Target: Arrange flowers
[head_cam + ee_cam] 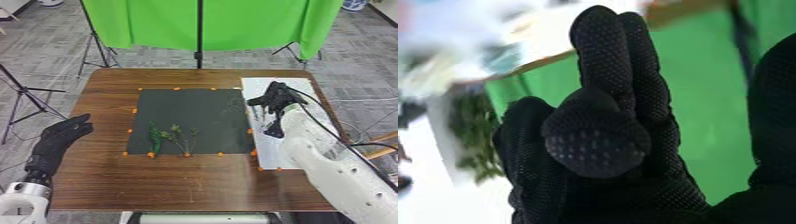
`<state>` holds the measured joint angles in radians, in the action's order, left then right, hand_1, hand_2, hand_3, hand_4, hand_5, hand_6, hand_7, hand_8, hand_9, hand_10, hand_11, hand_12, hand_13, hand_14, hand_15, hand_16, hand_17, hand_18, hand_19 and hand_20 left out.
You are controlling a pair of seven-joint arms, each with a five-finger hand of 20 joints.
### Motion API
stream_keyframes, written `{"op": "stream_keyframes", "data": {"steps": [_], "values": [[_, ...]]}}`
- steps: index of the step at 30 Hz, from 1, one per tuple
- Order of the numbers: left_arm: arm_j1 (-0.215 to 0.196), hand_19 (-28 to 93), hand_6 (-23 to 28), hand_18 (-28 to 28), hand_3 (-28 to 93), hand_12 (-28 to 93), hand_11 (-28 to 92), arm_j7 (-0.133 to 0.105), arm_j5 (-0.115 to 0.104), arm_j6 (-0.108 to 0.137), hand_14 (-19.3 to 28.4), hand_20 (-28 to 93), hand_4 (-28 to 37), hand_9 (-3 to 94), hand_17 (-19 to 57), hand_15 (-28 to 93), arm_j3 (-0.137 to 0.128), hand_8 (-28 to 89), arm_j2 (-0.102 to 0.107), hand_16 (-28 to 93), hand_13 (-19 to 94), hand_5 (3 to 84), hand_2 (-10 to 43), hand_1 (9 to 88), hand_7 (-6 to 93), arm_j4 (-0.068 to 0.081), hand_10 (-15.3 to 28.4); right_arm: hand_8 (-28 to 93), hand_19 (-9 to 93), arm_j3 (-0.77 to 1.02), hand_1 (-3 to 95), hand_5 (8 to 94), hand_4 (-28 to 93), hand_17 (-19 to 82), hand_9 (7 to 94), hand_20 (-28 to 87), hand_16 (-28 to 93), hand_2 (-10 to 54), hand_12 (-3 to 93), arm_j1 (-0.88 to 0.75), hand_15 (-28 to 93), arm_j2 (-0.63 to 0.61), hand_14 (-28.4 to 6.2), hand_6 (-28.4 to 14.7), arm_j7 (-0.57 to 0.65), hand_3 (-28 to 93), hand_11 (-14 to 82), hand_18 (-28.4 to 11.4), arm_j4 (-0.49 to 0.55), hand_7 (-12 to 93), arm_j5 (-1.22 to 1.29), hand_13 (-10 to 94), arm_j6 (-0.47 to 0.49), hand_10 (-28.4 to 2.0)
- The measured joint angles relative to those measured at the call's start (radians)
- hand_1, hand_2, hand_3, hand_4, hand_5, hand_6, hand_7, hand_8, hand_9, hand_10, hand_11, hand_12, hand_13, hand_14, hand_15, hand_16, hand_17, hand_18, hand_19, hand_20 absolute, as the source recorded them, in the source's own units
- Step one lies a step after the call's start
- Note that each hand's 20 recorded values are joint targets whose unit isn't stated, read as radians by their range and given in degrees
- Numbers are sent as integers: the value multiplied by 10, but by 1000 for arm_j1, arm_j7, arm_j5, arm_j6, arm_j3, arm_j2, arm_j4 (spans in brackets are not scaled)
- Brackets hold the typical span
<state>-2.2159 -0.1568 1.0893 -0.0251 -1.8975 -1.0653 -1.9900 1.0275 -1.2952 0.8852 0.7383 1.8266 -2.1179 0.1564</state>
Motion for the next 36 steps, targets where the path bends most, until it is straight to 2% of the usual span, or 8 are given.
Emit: {"op": "stream_keyframes", "data": {"steps": [3, 11, 29, 34, 36], "values": [[0, 114, 59, 135, 653, 114, 167, 1, 2, 0, 185, 219, -153, 449, 116, 147, -3, -52, -3, 10, 370, 479, -13, 289, 94, 0, 147, -68, 932, -30, 270, 777, -145, 654, 860, 617, 353, -95, 305, 22, 585, -11, -28, -52, 0, 568, 417, -158, -37, 155, -73, 937, 41, -140], [0, 114, 59, 135, 654, 114, 168, 1, 3, -1, 185, 219, -154, 450, 116, 148, -3, -52, -4, 10, 370, 481, -14, 289, 94, 0, 147, -67, 932, -69, 279, 780, -141, 662, 862, 617, 345, -95, 303, 35, 589, -13, -25, -53, 0, 571, 416, -154, -52, 154, -57, 937, 3, -140], [9, 114, 59, 135, 654, 114, 167, 2, 3, -6, 184, 218, -154, 449, 116, 146, 2, -52, -3, 10, 370, 480, -13, 289, 93, 1, 146, -65, 932, -113, 313, 794, -131, 680, 870, 610, 324, -95, 300, 52, 602, 12, -20, -51, 2, 583, 413, -142, -103, 168, -37, 937, 3, -138], [9, 114, 59, 135, 654, 113, 166, 2, 3, -6, 185, 218, -154, 449, 115, 147, 3, -52, -3, 10, 370, 480, -13, 290, 93, 1, 147, -50, 932, -134, 410, 805, -143, 694, 873, 601, 308, -95, 302, 60, 620, 19, -15, -49, 2, 583, 429, -127, -123, 223, -56, 937, -9, -137], [9, 114, 59, 135, 653, 114, 166, 2, 3, -6, 185, 218, -154, 449, 115, 146, 3, -52, -4, 10, 370, 480, -12, 290, 93, 1, 147, 68, 932, -143, 439, 803, -149, 700, 873, 597, 296, -95, 301, 64, 629, 22, -12, -48, 2, 583, 438, -121, -132, 232, -68, 937, -26, -136]]}}
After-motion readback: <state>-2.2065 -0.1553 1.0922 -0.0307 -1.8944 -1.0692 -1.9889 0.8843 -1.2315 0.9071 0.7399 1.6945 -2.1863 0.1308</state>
